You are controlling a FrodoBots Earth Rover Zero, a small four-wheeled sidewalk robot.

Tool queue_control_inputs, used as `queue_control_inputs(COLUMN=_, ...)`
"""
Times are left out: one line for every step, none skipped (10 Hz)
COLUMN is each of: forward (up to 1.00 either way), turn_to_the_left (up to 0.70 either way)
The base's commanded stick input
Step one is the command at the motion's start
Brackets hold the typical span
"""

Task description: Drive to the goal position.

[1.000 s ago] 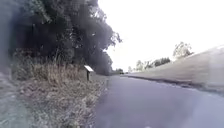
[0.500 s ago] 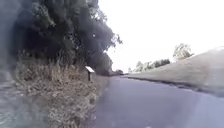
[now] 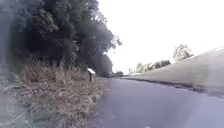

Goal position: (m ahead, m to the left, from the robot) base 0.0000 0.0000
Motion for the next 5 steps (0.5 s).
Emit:
queue_control_inputs(forward=0.00, turn_to_the_left=0.00)
queue_control_inputs(forward=0.00, turn_to_the_left=0.00)
queue_control_inputs(forward=0.00, turn_to_the_left=0.00)
queue_control_inputs(forward=-0.45, turn_to_the_left=0.00)
queue_control_inputs(forward=-0.45, turn_to_the_left=0.00)
